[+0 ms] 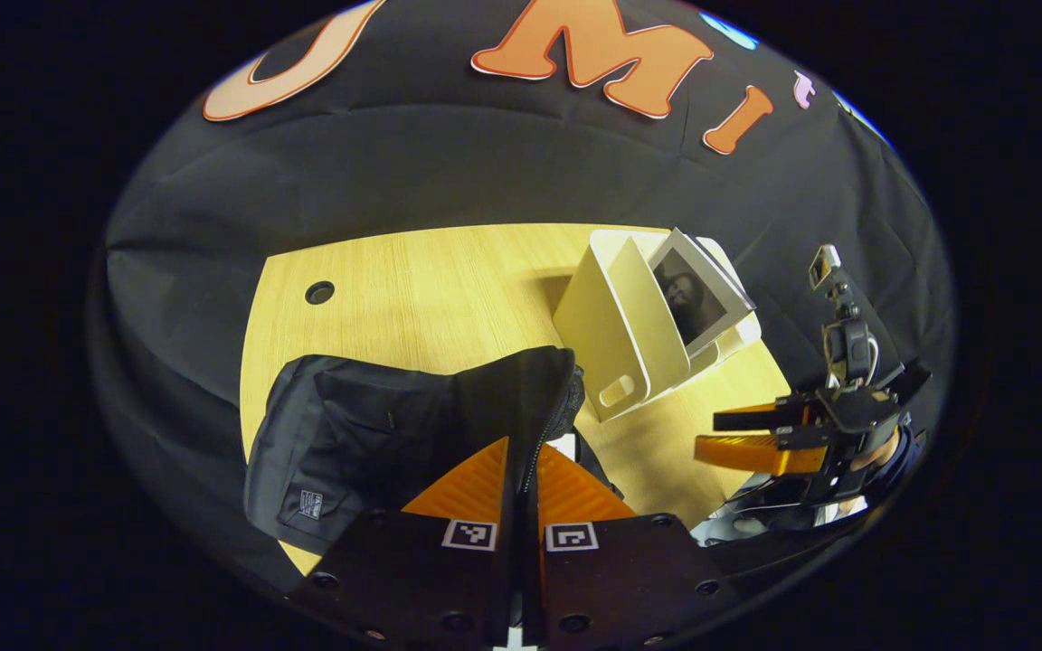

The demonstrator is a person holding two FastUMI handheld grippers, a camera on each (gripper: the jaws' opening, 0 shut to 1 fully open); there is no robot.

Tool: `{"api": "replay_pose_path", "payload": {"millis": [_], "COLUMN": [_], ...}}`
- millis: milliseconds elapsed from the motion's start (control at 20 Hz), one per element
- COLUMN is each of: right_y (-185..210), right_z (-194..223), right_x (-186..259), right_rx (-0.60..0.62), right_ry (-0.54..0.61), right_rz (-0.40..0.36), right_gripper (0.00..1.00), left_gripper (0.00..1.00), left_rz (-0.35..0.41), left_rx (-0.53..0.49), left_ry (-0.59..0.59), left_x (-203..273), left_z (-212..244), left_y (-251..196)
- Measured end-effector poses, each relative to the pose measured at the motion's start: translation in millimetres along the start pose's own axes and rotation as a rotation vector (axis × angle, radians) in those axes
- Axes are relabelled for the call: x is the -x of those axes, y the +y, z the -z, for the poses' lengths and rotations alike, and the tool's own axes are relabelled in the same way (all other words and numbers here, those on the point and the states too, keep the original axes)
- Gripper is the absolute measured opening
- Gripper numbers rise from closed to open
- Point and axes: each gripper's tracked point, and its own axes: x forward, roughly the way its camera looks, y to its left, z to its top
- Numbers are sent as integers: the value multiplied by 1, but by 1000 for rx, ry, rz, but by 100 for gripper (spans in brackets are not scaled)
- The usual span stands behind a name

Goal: Open the schoolbag, grab two books from the bookshelf and put them into the schoolbag.

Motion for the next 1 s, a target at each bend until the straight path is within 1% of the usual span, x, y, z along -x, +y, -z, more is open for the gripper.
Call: {"api": "replay_pose_path", "payload": {"millis": [100, 300, 350, 400, 500, 600, 750, 1000], "right_y": [-14, -42, -47, -49, -50, -55, -73, -76], "right_z": [-13, -46, -52, -59, -61, -72, -96, -125], "right_x": [13, 32, 37, 39, 43, 43, 38, 23], "right_rx": [30, 108, 117, 119, 134, 133, 159, 209], "right_ry": [12, 8, 14, 23, 71, 98, 103, 134], "right_rz": [28, 119, 131, 138, 110, 106, 163, 155], "right_gripper": [99, 99, 99, 98, 99, 99, 99, 99], "left_gripper": [6, 6, 6, 6, 6, 6, 6, 6], "left_rz": [-4, -11, -11, -14, -19, -23, -22, -51], "left_rx": [4, 22, 26, 33, 40, 51, 70, 104], "left_ry": [-1, -1, 0, -1, 0, 3, 13, 6], "left_x": [0, 0, 0, 0, 0, 0, 0, 2], "left_z": [0, -1, 0, -1, -2, -2, 1, 4], "left_y": [0, -1, -2, -1, -1, -1, -3, 1]}}
